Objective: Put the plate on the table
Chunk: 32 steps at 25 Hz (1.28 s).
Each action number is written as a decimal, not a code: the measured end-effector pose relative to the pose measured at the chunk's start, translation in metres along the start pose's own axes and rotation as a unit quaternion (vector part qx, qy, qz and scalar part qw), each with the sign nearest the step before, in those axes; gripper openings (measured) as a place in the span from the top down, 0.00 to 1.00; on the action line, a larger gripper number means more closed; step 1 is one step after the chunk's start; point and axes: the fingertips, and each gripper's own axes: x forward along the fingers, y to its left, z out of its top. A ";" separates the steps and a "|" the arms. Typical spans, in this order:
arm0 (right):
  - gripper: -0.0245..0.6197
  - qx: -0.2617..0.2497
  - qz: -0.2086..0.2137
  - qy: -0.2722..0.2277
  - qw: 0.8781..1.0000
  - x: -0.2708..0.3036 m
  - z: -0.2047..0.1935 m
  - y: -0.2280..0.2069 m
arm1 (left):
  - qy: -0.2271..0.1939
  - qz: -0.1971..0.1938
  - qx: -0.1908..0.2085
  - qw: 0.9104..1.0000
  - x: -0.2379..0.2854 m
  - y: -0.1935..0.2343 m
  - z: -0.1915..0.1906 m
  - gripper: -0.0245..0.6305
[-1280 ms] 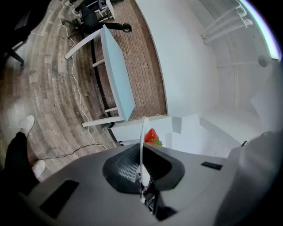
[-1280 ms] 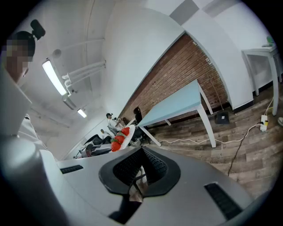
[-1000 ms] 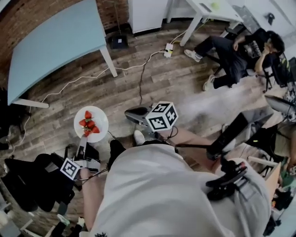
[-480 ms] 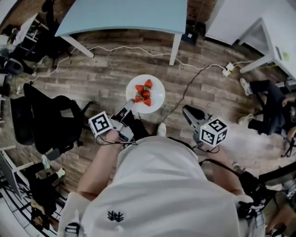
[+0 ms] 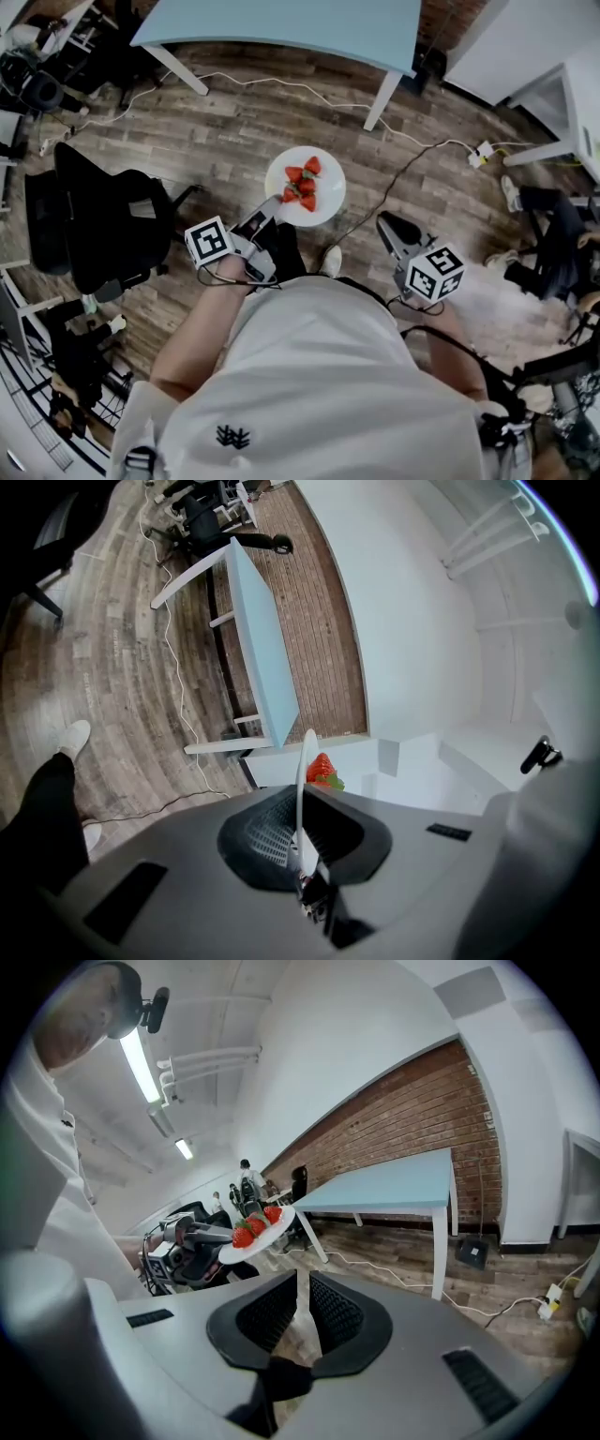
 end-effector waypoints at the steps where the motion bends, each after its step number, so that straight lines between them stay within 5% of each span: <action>1: 0.92 -0.006 0.000 -0.001 1.000 0.007 0.005 -0.001 | 0.003 0.000 0.002 1.000 0.002 0.003 0.007 0.95; 6: 0.92 -0.006 -0.016 -0.003 1.000 0.041 0.025 -0.011 | 0.002 -0.011 -0.002 1.000 0.015 0.012 0.050 0.95; 22: 0.92 -0.024 -0.057 -0.012 0.998 0.218 0.160 -0.017 | 0.002 -0.038 0.015 0.999 0.064 0.011 0.280 0.95; 32: 0.92 -0.012 -0.056 -0.020 0.998 0.264 0.215 -0.106 | 0.010 -0.021 0.008 1.000 0.178 0.011 0.348 0.95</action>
